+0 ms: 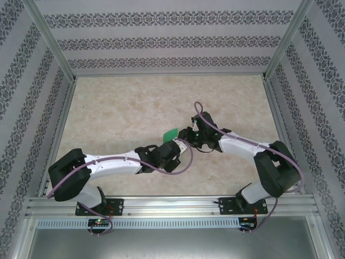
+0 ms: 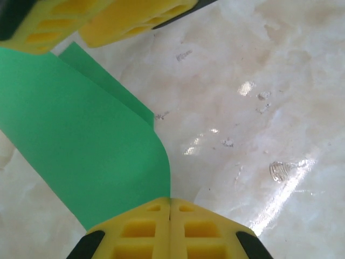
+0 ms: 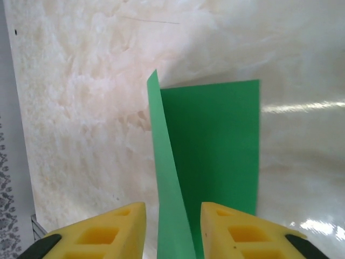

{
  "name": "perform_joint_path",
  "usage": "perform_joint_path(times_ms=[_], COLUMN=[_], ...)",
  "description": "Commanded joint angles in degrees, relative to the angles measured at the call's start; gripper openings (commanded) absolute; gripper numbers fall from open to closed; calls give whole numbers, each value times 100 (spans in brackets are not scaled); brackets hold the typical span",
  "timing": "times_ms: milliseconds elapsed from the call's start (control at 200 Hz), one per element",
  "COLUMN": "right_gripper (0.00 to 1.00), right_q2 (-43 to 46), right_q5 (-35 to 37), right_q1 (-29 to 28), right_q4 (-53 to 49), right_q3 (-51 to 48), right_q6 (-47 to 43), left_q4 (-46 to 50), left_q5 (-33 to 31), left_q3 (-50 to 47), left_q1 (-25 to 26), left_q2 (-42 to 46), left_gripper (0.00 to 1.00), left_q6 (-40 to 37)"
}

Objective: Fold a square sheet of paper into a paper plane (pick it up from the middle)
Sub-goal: Third fold the triangle at the center of the table.

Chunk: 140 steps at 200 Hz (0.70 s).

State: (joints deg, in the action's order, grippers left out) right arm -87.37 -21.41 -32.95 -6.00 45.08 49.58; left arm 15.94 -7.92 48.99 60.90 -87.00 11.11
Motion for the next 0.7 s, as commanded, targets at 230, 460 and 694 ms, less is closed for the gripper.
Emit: perform_joint_path(times_ms=[230,460,694], right_gripper=[23,21,18], right_q2=[-1081,-1597,-1965], right_q5=[-365,-14,95], right_q1=[-158,-212,-228], right_q4=[-203,-791,-887], right_q3=[880,1179,1254], right_q6=[-465,-732,-971], left_q4=[-153,-151,-203], left_q5=[1904,2327,2912], left_q3=[-147,-113,3], left_q1=[-756,-1087,-1465], left_q2=[76,-33,-280], left_gripper=[0,0,0], left_q6=[-57,2,107])
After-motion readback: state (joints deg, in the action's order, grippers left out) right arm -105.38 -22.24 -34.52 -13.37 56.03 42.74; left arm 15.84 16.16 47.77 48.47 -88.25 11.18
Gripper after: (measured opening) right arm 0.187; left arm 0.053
